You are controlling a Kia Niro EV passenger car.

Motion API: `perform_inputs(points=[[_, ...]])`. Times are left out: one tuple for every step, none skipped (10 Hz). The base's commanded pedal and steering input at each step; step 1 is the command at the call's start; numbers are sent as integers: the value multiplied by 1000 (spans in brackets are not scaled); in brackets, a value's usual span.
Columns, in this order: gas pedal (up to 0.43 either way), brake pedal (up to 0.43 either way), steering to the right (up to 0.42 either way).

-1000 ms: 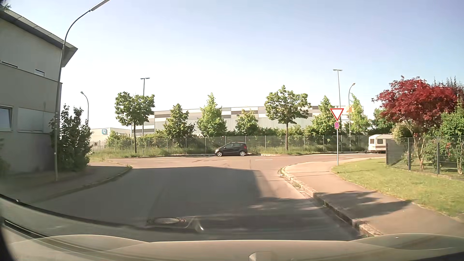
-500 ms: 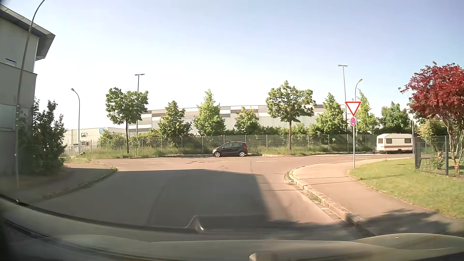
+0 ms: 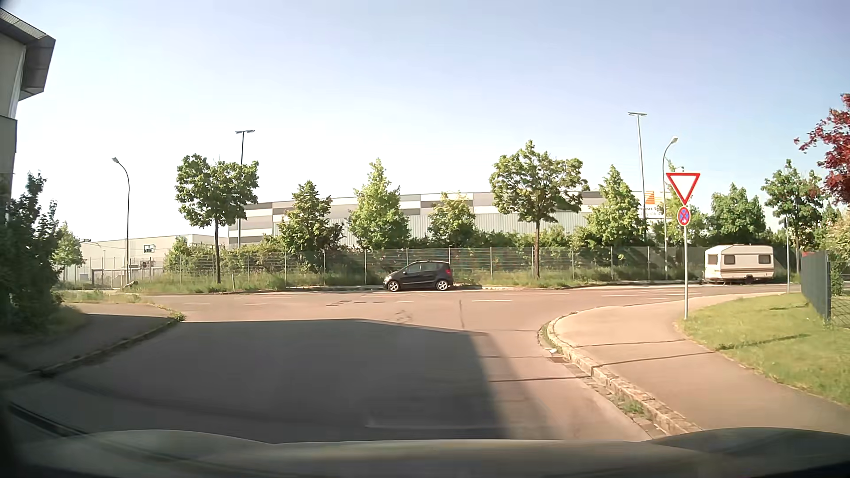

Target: Follow the waypoints while adhering to traffic rules and regulations

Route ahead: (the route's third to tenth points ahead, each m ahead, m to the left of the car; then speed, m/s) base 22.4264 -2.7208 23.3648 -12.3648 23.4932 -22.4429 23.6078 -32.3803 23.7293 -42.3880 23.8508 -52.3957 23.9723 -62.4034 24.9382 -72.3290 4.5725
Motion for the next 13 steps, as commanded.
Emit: perform_inputs(points=[[0, 98, 3], [0, 104, 4], [0, 116, 4], [0, 122, 4], [0, 128, 8], [0, 128, 8], [0, 122, 9], [0, 122, 10], [0, 128, 10], [0, 128, 12], [0, 128, 18], [0, 128, 22], [0, 128, 22]])
